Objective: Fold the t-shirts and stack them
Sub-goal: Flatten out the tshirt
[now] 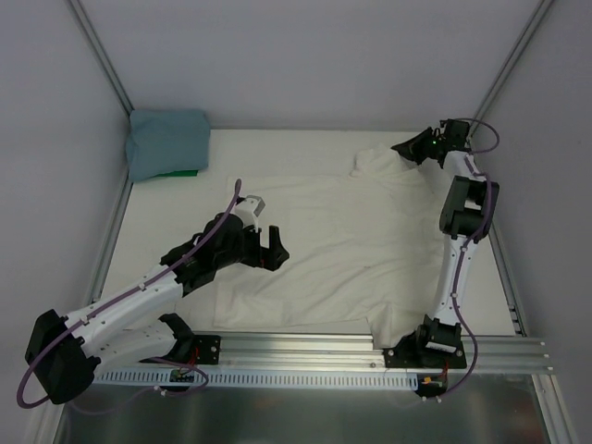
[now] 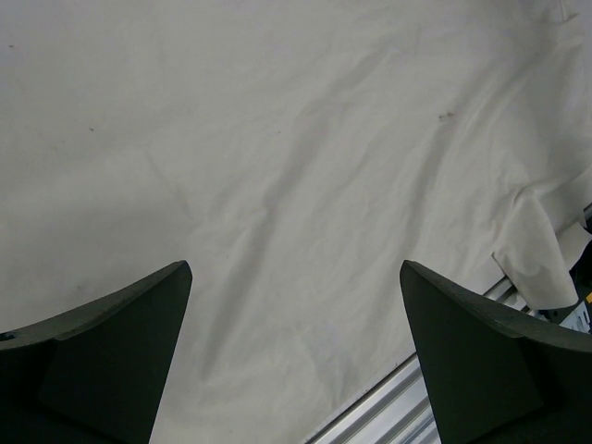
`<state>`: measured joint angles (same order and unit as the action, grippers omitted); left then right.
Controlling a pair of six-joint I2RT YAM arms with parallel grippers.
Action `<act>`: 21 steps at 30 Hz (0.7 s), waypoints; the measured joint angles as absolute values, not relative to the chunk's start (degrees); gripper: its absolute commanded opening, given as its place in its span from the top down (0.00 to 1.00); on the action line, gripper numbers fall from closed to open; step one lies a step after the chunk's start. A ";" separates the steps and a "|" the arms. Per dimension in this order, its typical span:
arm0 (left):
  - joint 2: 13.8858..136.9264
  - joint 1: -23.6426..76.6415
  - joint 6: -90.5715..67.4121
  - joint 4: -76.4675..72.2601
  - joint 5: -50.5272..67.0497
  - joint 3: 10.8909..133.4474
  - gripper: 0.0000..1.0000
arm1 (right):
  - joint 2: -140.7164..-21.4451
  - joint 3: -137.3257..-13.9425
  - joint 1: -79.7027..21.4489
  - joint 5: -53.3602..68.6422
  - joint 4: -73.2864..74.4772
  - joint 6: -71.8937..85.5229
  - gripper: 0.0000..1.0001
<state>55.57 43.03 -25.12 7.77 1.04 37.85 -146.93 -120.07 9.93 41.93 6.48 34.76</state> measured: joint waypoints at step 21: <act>73.41 33.63 -29.21 4.69 -19.42 44.84 0.01 | -139.11 -113.67 12.78 43.11 5.78 32.32 1.00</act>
<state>73.41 33.63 -29.21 4.69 -19.42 44.84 -139.11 -113.67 12.78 43.11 5.78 32.32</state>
